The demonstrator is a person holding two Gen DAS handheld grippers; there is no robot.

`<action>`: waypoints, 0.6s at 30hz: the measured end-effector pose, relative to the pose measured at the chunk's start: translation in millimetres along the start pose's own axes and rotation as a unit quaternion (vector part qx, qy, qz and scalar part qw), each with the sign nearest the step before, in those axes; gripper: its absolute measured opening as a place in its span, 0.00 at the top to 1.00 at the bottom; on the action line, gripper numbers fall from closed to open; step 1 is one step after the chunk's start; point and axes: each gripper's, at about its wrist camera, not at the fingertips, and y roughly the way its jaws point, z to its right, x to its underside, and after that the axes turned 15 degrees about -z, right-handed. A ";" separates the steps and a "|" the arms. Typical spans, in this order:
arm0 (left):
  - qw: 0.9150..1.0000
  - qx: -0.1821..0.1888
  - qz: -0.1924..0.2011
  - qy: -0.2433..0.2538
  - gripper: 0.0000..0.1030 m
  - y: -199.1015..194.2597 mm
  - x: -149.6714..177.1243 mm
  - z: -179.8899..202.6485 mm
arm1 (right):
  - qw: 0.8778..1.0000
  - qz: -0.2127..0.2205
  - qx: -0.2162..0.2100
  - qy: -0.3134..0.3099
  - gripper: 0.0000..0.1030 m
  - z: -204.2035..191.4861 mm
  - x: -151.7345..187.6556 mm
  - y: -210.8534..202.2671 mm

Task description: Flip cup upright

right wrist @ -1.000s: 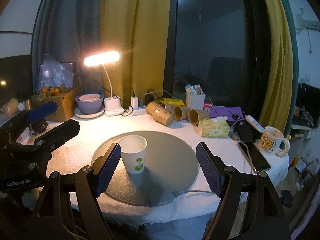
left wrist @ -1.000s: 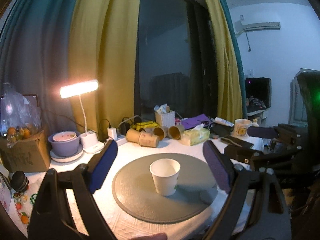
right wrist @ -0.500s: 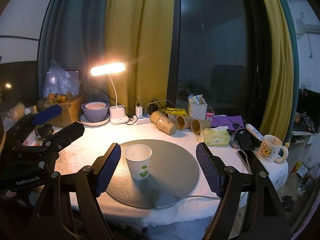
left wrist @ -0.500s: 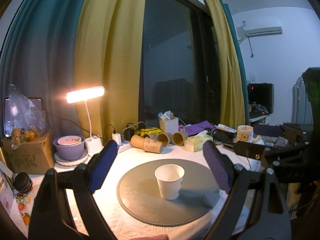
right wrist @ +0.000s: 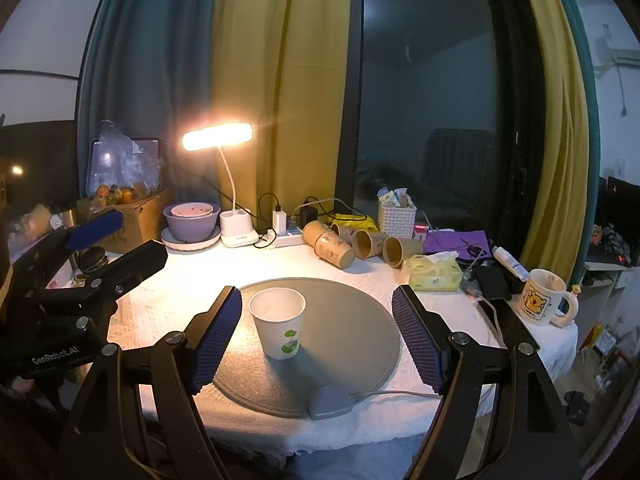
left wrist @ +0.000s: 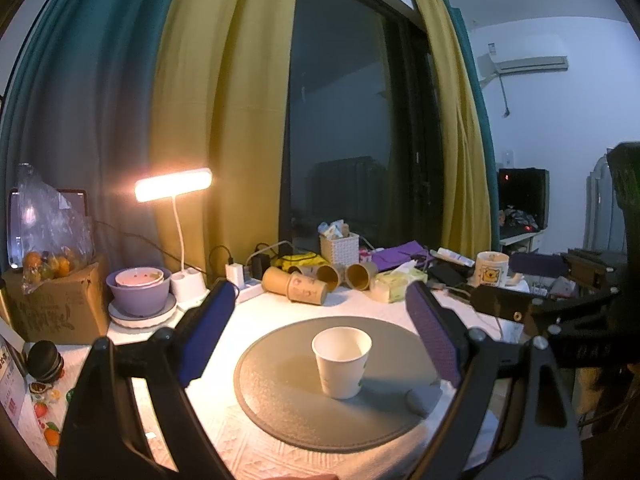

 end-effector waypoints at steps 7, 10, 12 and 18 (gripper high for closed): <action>1.000 -0.004 -0.003 -0.001 0.14 1.1 1.3 2.1 | 1.000 -0.006 -0.002 0.004 0.22 3.5 1.7 4.4; 1.000 -0.004 -0.006 -0.002 0.14 1.9 1.8 3.0 | 1.000 -0.006 -0.002 0.005 0.22 4.3 1.6 4.1; 1.000 -0.004 -0.007 -0.002 0.14 2.8 1.4 3.0 | 1.000 -0.006 -0.002 0.007 0.22 5.3 1.6 4.3; 1.000 -0.003 -0.011 0.000 0.14 5.4 2.1 3.7 | 1.000 -0.007 -0.007 0.015 0.22 11.0 2.3 6.1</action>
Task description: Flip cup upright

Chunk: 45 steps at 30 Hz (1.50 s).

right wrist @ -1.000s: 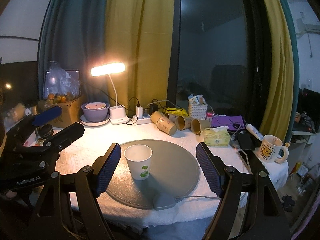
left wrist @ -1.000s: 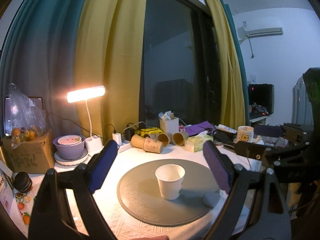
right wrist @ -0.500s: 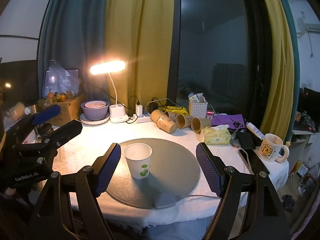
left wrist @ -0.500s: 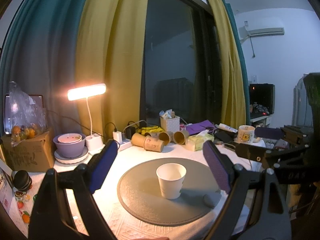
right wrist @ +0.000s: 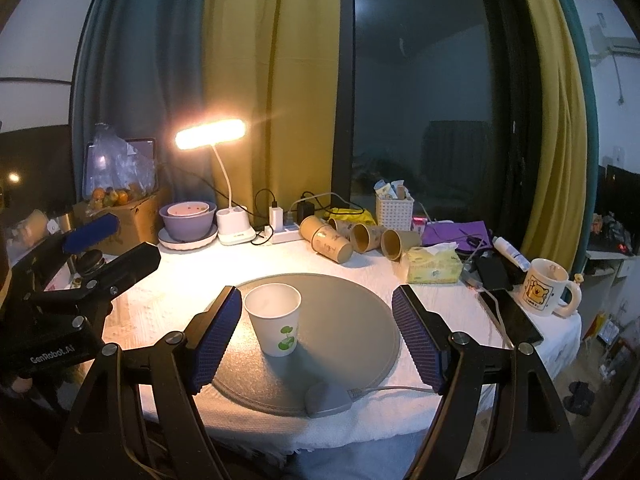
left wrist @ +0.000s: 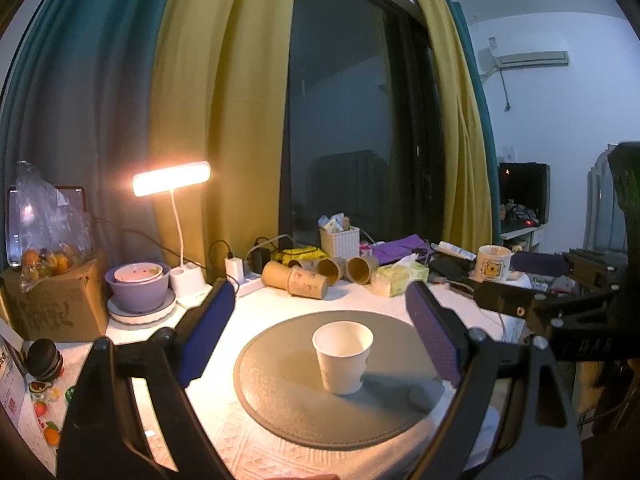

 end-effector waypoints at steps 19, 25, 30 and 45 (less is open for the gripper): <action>1.000 0.003 -0.006 0.004 0.14 3.5 3.0 -0.4 | 1.000 -0.004 -0.005 0.004 0.22 -3.9 1.6 3.8; 1.000 0.003 -0.007 0.003 0.14 3.9 3.2 -0.1 | 1.000 -0.005 -0.007 0.004 0.22 -6.2 2.9 5.8; 1.000 0.004 -0.008 0.004 0.14 4.6 3.7 0.3 | 1.000 -0.006 -0.007 0.005 0.22 -6.3 3.0 6.6; 1.000 0.003 -0.008 0.004 0.14 4.6 3.8 0.3 | 1.000 -0.007 -0.007 0.005 0.22 -4.6 3.9 7.0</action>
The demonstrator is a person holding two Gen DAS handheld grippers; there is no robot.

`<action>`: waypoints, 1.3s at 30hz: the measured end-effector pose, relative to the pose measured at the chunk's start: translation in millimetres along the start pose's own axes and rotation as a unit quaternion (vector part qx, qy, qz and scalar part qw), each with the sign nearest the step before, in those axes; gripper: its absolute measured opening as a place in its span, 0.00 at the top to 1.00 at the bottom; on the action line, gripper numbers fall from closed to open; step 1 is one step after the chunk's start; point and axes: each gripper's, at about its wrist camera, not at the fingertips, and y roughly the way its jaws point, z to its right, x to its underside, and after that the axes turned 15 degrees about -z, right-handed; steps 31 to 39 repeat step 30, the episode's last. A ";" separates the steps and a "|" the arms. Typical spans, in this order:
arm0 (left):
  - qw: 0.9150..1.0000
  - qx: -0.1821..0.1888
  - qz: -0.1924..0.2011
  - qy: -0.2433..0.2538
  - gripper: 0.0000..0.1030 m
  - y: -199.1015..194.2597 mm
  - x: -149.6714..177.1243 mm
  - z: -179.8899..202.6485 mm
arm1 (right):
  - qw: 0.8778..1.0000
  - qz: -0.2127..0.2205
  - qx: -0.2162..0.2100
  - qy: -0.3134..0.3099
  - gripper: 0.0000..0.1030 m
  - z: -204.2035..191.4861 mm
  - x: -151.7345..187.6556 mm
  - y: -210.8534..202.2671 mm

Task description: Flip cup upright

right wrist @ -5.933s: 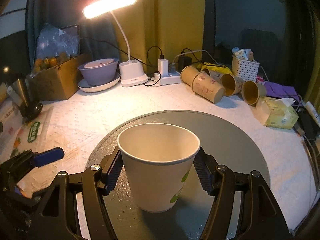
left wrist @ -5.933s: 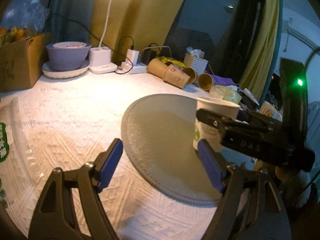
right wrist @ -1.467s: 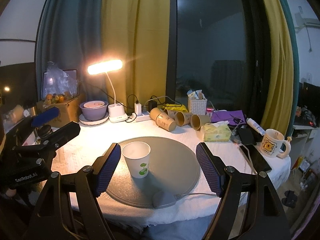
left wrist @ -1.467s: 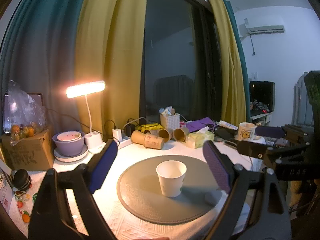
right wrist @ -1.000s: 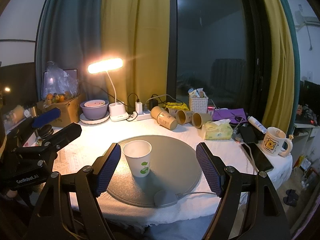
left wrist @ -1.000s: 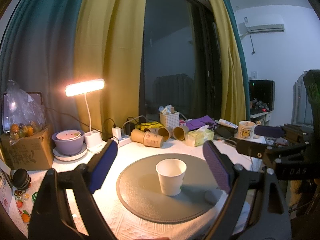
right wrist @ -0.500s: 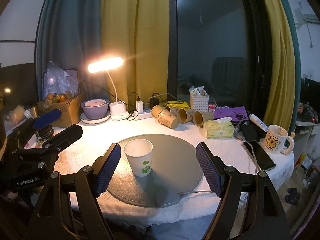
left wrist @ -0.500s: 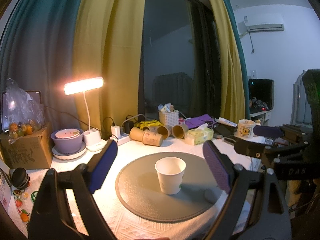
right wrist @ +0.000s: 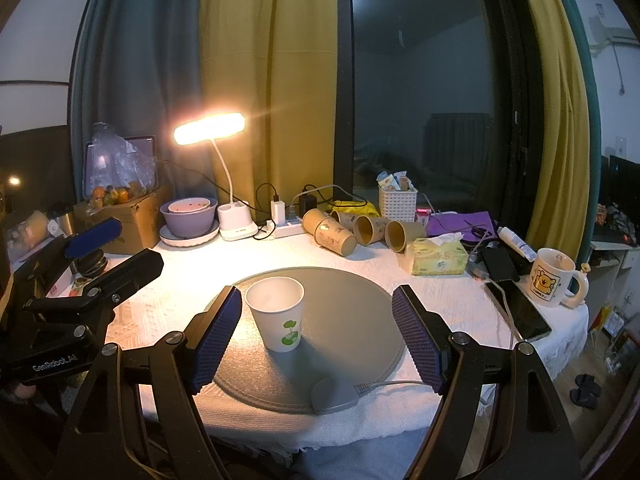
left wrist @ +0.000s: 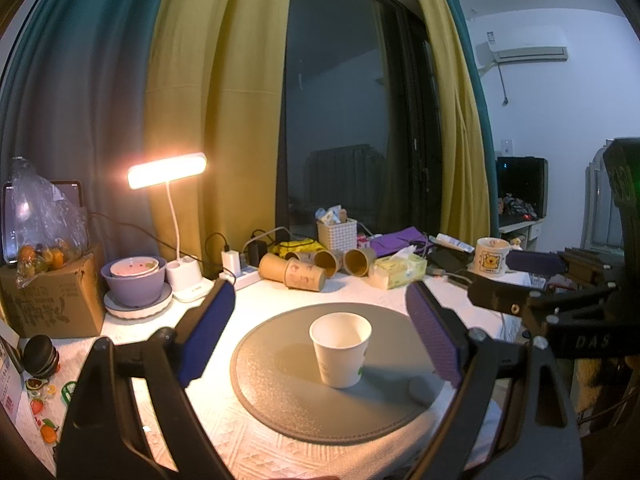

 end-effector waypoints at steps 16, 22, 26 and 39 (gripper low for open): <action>1.000 0.000 -0.001 0.000 0.14 0.4 -0.7 -0.8 | 1.000 -0.003 -0.001 0.000 0.22 0.6 2.9 0.9; 1.000 0.002 -0.003 0.001 0.14 1.9 3.6 0.0 | 1.000 -0.004 -0.001 0.000 0.22 1.3 2.5 1.6; 1.000 0.004 0.004 0.006 0.14 1.1 6.1 1.1 | 1.000 -0.005 -0.001 0.001 0.22 2.2 3.5 2.2; 1.000 0.009 0.010 0.021 0.14 -2.7 18.9 2.0 | 1.000 -0.007 -0.002 0.001 0.22 1.8 4.4 3.1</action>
